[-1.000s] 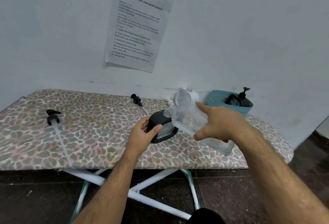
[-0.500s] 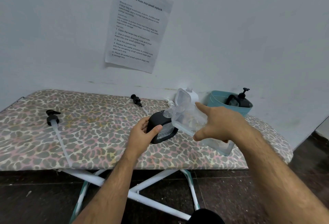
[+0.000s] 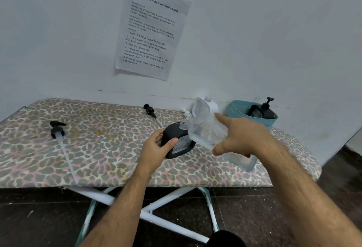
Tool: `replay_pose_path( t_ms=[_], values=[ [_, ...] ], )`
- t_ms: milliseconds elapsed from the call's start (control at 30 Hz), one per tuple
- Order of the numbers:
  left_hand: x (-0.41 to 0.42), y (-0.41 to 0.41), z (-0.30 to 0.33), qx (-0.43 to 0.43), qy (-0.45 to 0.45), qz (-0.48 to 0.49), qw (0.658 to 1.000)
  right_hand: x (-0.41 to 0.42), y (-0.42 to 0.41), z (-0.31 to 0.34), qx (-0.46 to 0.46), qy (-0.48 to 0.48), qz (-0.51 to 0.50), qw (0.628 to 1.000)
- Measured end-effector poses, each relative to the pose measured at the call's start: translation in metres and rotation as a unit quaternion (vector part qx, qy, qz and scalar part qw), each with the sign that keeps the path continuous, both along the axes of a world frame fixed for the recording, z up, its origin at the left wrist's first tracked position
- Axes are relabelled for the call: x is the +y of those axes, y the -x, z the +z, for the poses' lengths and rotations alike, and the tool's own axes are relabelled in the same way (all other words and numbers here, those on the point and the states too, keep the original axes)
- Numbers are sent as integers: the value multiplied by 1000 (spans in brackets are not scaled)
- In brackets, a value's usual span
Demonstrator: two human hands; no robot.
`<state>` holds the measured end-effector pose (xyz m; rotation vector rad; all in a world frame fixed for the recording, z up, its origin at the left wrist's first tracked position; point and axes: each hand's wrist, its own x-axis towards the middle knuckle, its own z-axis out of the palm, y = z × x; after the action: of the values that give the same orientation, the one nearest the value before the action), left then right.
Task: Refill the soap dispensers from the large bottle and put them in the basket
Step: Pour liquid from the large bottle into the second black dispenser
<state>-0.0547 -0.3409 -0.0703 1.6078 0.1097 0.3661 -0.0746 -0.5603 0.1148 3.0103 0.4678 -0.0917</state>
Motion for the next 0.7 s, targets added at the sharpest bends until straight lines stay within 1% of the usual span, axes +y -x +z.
replay_pose_path(
  t_ms=[700],
  values=[
    [0,1,2,-2,-6,-5,1000,1,2,3,5,3,-9,1000]
  ],
)
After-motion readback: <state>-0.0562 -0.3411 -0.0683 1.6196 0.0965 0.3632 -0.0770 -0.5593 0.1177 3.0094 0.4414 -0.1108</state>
